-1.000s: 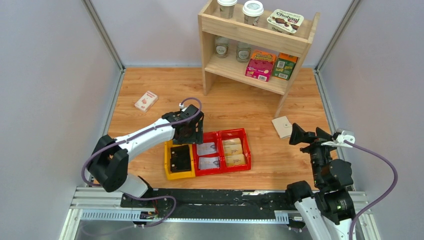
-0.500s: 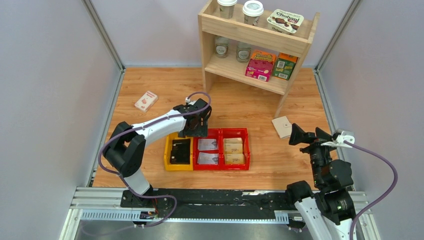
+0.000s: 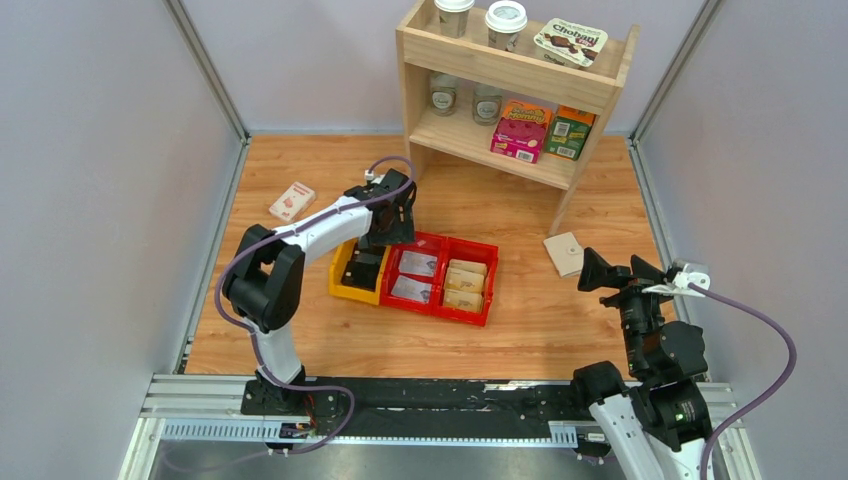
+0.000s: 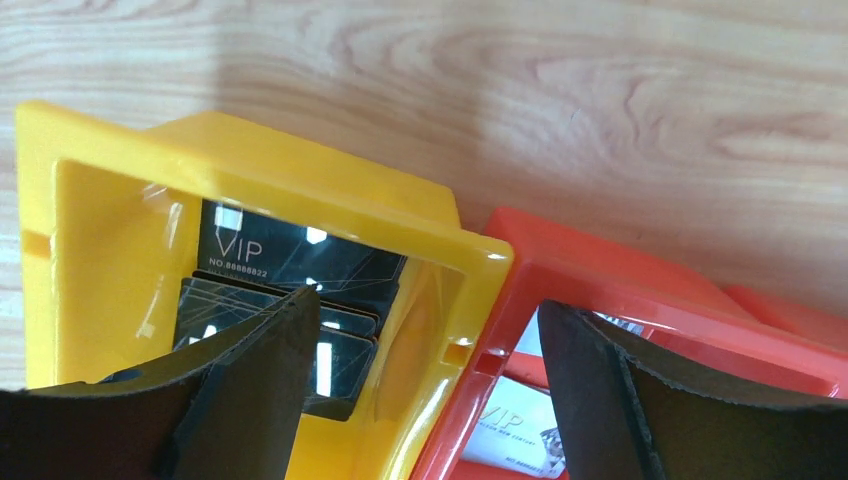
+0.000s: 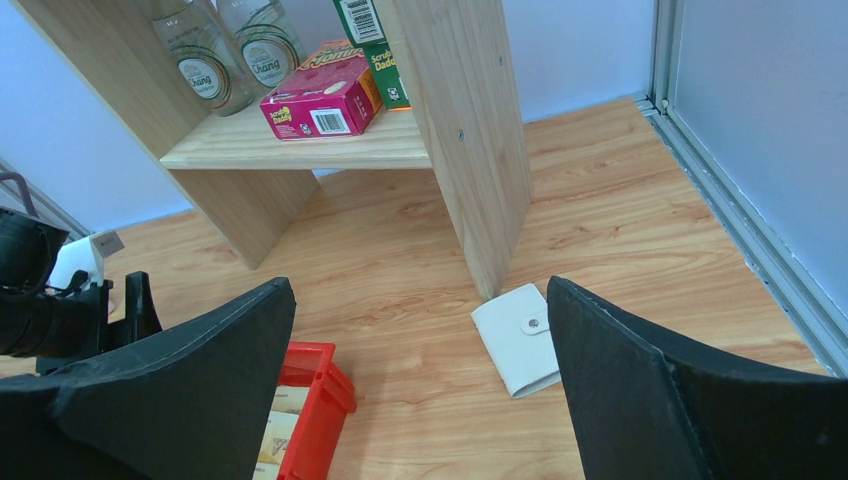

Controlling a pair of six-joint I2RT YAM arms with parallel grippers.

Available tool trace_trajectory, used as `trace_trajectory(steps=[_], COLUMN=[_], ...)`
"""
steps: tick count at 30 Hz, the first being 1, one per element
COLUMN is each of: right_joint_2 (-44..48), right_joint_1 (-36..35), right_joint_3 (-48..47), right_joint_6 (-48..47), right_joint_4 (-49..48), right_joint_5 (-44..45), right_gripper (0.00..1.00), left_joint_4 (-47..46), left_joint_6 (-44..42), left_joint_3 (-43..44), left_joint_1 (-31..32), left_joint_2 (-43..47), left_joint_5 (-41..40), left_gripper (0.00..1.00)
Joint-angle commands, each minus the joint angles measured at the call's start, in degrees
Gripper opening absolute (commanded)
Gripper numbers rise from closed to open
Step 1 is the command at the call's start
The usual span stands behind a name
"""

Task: Take the credit cards out of the card holder
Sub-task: Move the storage box to the center of the board.

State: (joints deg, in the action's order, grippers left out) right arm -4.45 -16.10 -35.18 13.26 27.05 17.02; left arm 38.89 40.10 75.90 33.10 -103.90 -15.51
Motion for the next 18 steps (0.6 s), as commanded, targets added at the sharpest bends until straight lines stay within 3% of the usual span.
trace_trajectory(steps=[1,18], right_joint_2=[0.4,-0.6], right_joint_1=[-0.4,-0.3], right_joint_3=[0.2,0.2], right_joint_6=[-0.4,-0.6], right_joint_4=[-2.4,-2.4], right_joint_5=[0.5,0.0], right_gripper=[1.0,1.0], left_joint_4=[-6.0,-13.0], left_joint_6=[3.3,23.6], left_joint_3=[3.3,10.5], left_joint_1=[-2.3,-7.4], left_joint_2=[-1.5,-9.9], left_joint_5=[0.0,-2.0], left_gripper=[0.87,0.88])
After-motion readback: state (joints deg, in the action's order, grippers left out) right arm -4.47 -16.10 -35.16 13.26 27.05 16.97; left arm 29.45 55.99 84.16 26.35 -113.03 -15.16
